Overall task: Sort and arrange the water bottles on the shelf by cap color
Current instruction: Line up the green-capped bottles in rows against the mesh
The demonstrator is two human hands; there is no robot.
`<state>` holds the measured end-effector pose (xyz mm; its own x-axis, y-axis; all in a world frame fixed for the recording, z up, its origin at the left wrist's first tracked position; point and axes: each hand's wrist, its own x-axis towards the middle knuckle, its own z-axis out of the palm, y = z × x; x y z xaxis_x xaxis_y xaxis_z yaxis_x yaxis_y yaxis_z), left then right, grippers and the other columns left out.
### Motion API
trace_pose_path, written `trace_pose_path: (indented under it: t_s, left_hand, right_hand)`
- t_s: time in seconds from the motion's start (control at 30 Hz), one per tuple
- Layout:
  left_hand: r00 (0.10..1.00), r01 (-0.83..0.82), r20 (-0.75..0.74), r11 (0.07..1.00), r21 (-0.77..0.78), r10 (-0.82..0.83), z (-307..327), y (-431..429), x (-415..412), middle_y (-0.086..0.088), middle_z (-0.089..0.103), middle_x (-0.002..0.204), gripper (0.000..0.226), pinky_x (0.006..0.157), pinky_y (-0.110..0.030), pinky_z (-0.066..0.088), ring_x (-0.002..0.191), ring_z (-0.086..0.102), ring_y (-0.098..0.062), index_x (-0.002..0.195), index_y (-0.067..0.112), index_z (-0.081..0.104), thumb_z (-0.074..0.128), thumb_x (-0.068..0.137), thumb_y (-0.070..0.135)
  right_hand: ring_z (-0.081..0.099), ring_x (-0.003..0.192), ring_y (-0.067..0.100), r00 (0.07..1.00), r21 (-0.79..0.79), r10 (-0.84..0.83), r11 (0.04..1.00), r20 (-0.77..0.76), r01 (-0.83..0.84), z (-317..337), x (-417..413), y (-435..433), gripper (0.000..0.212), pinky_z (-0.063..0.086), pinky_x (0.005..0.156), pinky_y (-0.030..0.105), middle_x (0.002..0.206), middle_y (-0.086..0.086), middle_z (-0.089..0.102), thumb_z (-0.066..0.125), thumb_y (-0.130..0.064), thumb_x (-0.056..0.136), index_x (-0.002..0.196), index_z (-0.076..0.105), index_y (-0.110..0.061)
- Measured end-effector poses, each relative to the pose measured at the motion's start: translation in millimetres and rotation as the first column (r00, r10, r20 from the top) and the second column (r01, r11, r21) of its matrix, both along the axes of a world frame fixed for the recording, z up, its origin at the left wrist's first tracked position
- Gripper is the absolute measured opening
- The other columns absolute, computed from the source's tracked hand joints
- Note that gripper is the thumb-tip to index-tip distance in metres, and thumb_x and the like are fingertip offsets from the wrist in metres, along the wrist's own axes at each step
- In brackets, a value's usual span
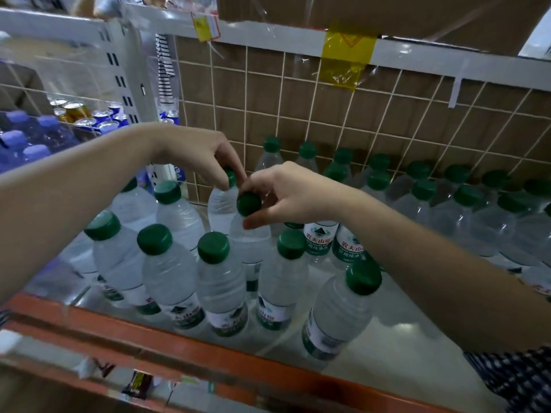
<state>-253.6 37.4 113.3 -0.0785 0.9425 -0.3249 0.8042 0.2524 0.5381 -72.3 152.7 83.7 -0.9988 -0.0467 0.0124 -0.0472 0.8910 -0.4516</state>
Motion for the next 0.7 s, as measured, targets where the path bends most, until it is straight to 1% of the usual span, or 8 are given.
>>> trace_pose_path:
  t_s: [0.07, 0.13, 0.2, 0.27, 0.33, 0.4, 0.6, 0.7]
  left_hand:
    - [0.999, -0.023, -0.028, 0.999, 0.031, 0.024, -3, -6, 0, 0.015, 0.069, 0.08, 0.028, 0.063, -0.009, 0.046, 0.069, 0.06, 0.002, 0.102, 0.033, 0.072, 0.074, 0.081, 0.014]
    - [0.985, -0.016, -0.172, 0.995, 0.099, 0.033, -7, -9, 2, 0.021, 0.068, 0.08, 0.027, 0.063, -0.007, 0.043, 0.071, 0.06, 0.007, 0.101, 0.038, 0.069, 0.079, 0.078, 0.028]
    - [0.95, 0.003, -0.307, 0.985, 0.172, 0.051, -12, -8, 3, 0.017, 0.066, 0.079, 0.026, 0.061, -0.008, 0.041, 0.072, 0.058, 0.006, 0.101, 0.035, 0.07, 0.079, 0.077, 0.039]
    - [0.932, 0.036, -0.361, 0.975, 0.217, 0.046, -15, -5, 0, 0.013, 0.066, 0.079, 0.025, 0.061, -0.008, 0.042, 0.071, 0.058, 0.003, 0.098, 0.028, 0.071, 0.077, 0.078, 0.041]
    - [0.932, 0.059, -0.362, 0.971, 0.232, 0.03, -16, -2, -5, 0.011, 0.066, 0.076, 0.025, 0.062, -0.008, 0.044, 0.068, 0.058, 0.001, 0.096, 0.024, 0.071, 0.076, 0.079, 0.041]
    - [0.938, 0.069, -0.346, 0.97, 0.234, 0.016, -15, 4, -10, 0.012, 0.065, 0.073, 0.023, 0.059, -0.008, 0.044, 0.065, 0.059, 0.002, 0.094, 0.023, 0.072, 0.076, 0.079, 0.04]
    - [0.926, 0.12, -0.377, 0.955, 0.273, -0.009, -13, 36, -23, 0.014, 0.065, 0.073, 0.023, 0.055, -0.01, 0.04, 0.064, 0.058, 0.006, 0.095, 0.026, 0.071, 0.075, 0.079, 0.042]
    - [0.949, 0.118, -0.316, 0.942, 0.314, -0.014, -15, 51, -26, 0.012, 0.065, 0.074, 0.024, 0.057, -0.005, 0.042, 0.062, 0.057, 0.008, 0.099, 0.022, 0.072, 0.077, 0.079, 0.035]
  right_hand:
    - [0.064, 0.09, 0.013, 0.999, 0.02, -0.007, 1.0, -0.038, 0.007, -5, -1, -3, 0.049, 0.056, 0.082, 0.037, 0.103, 0.001, 0.069, 0.077, -0.042, 0.079, 0.116, 0.065, -0.013]
    - [0.063, 0.082, 0.01, 0.997, 0.058, 0.005, 0.998, -0.077, 0.0, -7, -3, -5, 0.042, 0.056, 0.075, 0.032, 0.094, -0.002, 0.067, 0.075, -0.042, 0.08, 0.108, 0.066, -0.012]
    - [0.058, 0.072, 0.002, 0.994, 0.106, -0.008, 0.994, -0.105, 0.019, -8, -5, -3, 0.033, 0.052, 0.065, 0.023, 0.083, -0.009, 0.062, 0.073, -0.042, 0.082, 0.099, 0.065, -0.015]
    - [0.054, 0.065, 0.001, 0.992, 0.151, -0.065, 0.985, -0.109, 0.082, -6, -7, 3, 0.03, 0.045, 0.058, 0.02, 0.076, -0.011, 0.058, 0.071, -0.045, 0.084, 0.092, 0.063, -0.017]
    - [0.054, 0.063, 0.004, 0.985, 0.162, -0.137, 0.975, -0.101, 0.152, -2, -8, 14, 0.03, 0.039, 0.054, 0.02, 0.074, -0.009, 0.058, 0.069, -0.047, 0.085, 0.088, 0.064, -0.018]
    - [0.055, 0.065, 0.005, 0.976, 0.139, -0.19, 0.969, -0.103, 0.204, 4, -8, 27, 0.029, 0.039, 0.055, 0.021, 0.078, -0.006, 0.061, 0.069, -0.044, 0.085, 0.09, 0.066, -0.016]
    - [0.065, 0.071, 0.016, 0.952, 0.185, -0.305, 0.934, -0.041, 0.307, 22, -18, 51, 0.028, 0.051, 0.061, 0.029, 0.082, 0.002, 0.067, 0.072, -0.037, 0.085, 0.095, 0.069, -0.011]
    - [0.068, 0.069, 0.015, 0.931, 0.165, -0.363, 0.921, 0.036, 0.353, 23, -22, 61, 0.029, 0.057, 0.065, 0.032, 0.083, 0.003, 0.07, 0.074, -0.035, 0.083, 0.101, 0.068, -0.013]
